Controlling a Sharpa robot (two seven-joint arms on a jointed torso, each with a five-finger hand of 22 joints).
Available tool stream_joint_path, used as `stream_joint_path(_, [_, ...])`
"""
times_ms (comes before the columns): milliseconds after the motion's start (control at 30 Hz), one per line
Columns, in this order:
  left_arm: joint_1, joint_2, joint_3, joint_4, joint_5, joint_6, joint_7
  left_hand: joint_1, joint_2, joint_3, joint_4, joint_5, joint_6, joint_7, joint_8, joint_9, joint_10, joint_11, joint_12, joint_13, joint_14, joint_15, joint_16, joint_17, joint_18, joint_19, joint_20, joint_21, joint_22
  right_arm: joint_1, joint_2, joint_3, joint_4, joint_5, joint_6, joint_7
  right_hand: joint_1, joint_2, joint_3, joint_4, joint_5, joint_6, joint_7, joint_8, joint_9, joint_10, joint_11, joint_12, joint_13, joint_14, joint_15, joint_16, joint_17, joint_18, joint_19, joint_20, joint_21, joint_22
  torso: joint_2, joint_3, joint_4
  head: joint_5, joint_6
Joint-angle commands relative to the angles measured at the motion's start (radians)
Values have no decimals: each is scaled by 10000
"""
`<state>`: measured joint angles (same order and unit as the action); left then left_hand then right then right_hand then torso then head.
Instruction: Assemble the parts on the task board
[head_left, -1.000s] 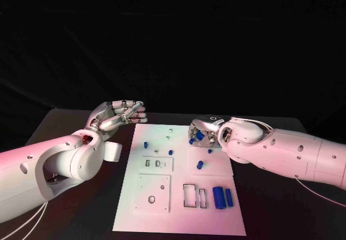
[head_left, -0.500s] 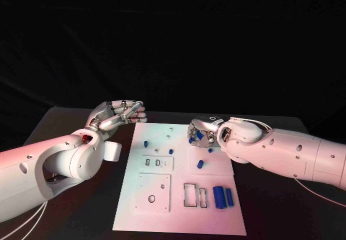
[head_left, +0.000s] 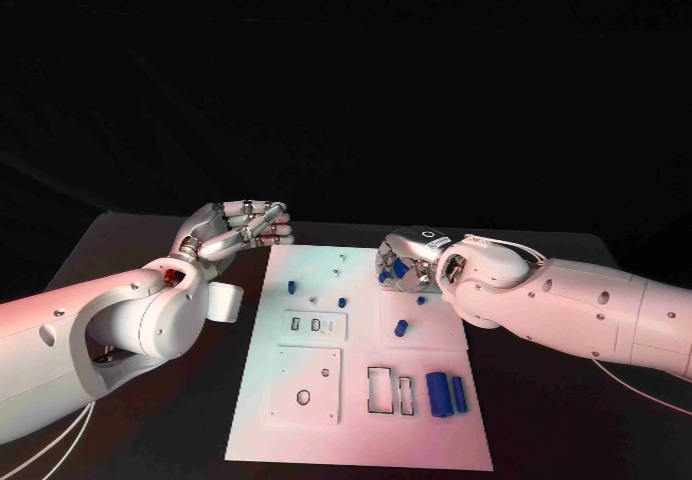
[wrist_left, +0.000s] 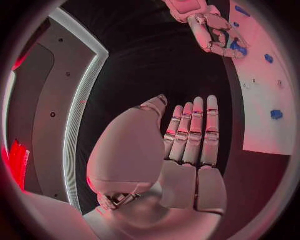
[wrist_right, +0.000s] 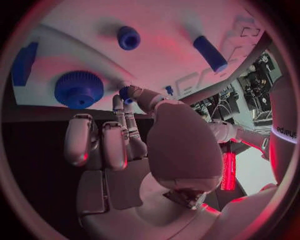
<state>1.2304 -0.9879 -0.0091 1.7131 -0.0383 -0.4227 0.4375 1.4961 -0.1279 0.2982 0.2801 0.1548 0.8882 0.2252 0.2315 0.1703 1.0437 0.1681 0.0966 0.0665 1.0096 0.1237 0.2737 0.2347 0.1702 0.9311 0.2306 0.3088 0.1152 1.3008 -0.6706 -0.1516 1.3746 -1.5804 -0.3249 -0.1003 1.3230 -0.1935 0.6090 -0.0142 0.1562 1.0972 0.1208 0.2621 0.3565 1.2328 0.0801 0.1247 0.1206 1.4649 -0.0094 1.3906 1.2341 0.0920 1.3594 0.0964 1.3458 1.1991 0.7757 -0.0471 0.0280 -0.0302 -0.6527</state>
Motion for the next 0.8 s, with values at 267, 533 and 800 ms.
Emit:
stream_joint_path(267, [14,8,9,-33,-45,190,20,31,-40,75,-36,-37,-67,79,-36,1,-13,85,-63,-8,-32,59,-36,16,124,31,24,-20,-14,118,234,58,162,-439,-1284,-537,155,250,36,-61,-39,82,3,70,181,320,-257,39,193,454,-99,80,42,-132,23,-65,93,68,27,-24,9,-15,142])
stream_joint_path(533, [17,19,9,-36,-45,184,21,31,-40,75,-36,-37,-67,79,-36,1,-13,85,-63,-8,-32,59,-36,16,124,31,24,-20,-14,172,799,69,-326,-552,-1648,-707,137,231,56,-83,-47,45,11,79,220,282,-247,4,199,456,-99,93,48,-129,5,-73,84,54,69,-38,43,34,229])
stream_joint_path(800, [28,50,9,-48,-45,187,22,46,-50,87,-51,-40,-72,79,-41,1,-14,86,-77,-8,-33,60,-42,25,125,31,24,-22,-18,208,1347,74,-764,-593,-1745,-721,111,216,61,-86,-52,21,17,81,241,271,-239,-10,205,460,-94,107,65,-131,7,-74,90,66,110,-58,88,57,247])
